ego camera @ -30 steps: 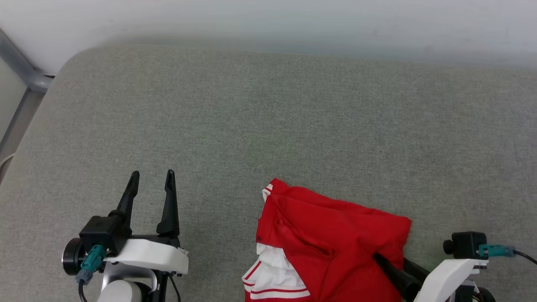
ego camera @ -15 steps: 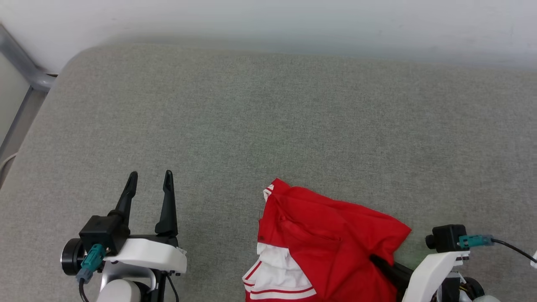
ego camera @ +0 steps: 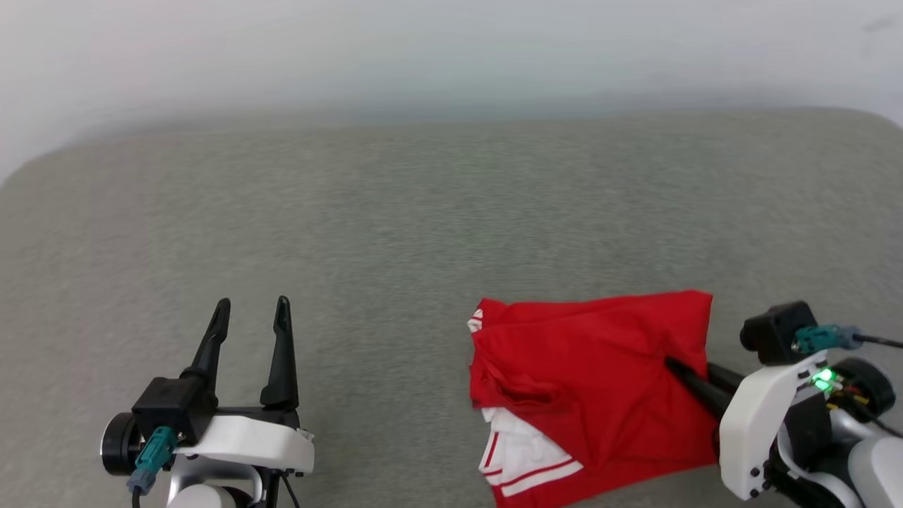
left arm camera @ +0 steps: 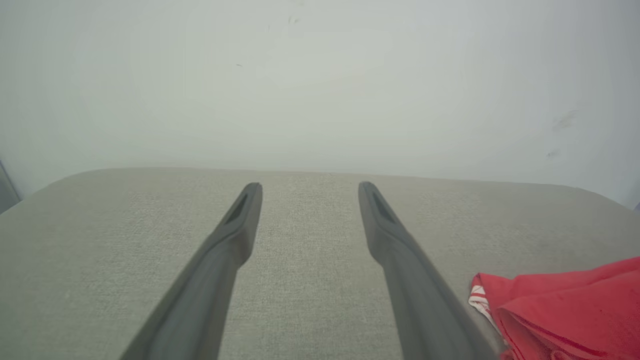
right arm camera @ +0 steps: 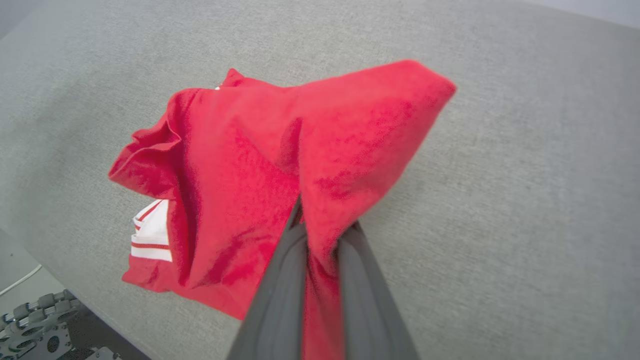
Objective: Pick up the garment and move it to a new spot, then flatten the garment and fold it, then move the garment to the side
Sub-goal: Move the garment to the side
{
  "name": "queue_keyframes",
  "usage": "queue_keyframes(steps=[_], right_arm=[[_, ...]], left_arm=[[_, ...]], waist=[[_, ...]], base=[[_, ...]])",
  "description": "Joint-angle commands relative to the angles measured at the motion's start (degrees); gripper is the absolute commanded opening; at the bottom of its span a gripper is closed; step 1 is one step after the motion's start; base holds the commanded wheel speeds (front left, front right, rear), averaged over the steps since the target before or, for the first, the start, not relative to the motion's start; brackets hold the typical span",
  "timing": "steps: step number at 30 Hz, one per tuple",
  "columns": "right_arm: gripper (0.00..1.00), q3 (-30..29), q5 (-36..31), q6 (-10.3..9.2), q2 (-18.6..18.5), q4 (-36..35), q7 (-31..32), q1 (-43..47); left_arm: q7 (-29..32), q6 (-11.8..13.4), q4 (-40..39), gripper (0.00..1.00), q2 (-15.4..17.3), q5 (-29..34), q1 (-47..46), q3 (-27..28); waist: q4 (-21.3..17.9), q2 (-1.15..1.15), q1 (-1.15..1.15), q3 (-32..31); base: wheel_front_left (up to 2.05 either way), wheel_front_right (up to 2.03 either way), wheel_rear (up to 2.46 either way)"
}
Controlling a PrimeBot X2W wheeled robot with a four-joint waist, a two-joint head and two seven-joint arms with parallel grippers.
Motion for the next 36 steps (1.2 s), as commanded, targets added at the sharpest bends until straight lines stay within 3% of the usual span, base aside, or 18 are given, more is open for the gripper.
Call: queue_keyframes(steps=[1, 11, 21, 29, 36], right_arm=[[0.0, -0.2, -0.38, -0.07, -0.75, -1.47, 0.86, -1.17], [0.0, -5.67, -1.63, -0.07, -0.71, -2.21, 2.37, -3.63], [0.0, -10.83, -3.33, -0.08, -1.93, 11.23, -2.84, -14.83], [0.0, -21.2, -8.18, -0.08, -3.58, 23.5, -8.02, -23.98], [0.0, -29.6, -15.5, -0.08, -4.99, 29.17, -12.28, -31.4]], left_arm=[[-0.11, -0.31, -0.4, 1.0, -0.2, 0.57, -0.09, 0.0], [-0.1, -2.33, -2.98, 1.0, 0.04, 2.74, -4.57, -1.24], [1.26, -4.02, -7.75, 1.0, 3.54, 5.81, -9.99, -3.51], [4.27, -5.2, -13.38, 1.0, 5.79, 7.58, -14.69, -6.39], [6.87, -5.99, -17.39, 1.0, 7.35, 8.36, -19.43, -8.83]], waist=[[-4.89, 0.0, 0.0, 0.63], [-14.2, 0.0, 0.0, 7.06], [-19.51, 0.0, 0.0, 18.11], [-19.53, 0.0, 0.0, 25.27], [-17.39, 0.0, 0.0, 31.85]], base=[[0.0, 0.0, 0.0], [0.0, 0.0, 0.0], [0.0, 0.0, 0.0], [0.0, 0.0, 0.0], [0.0, 0.0, 0.0]])
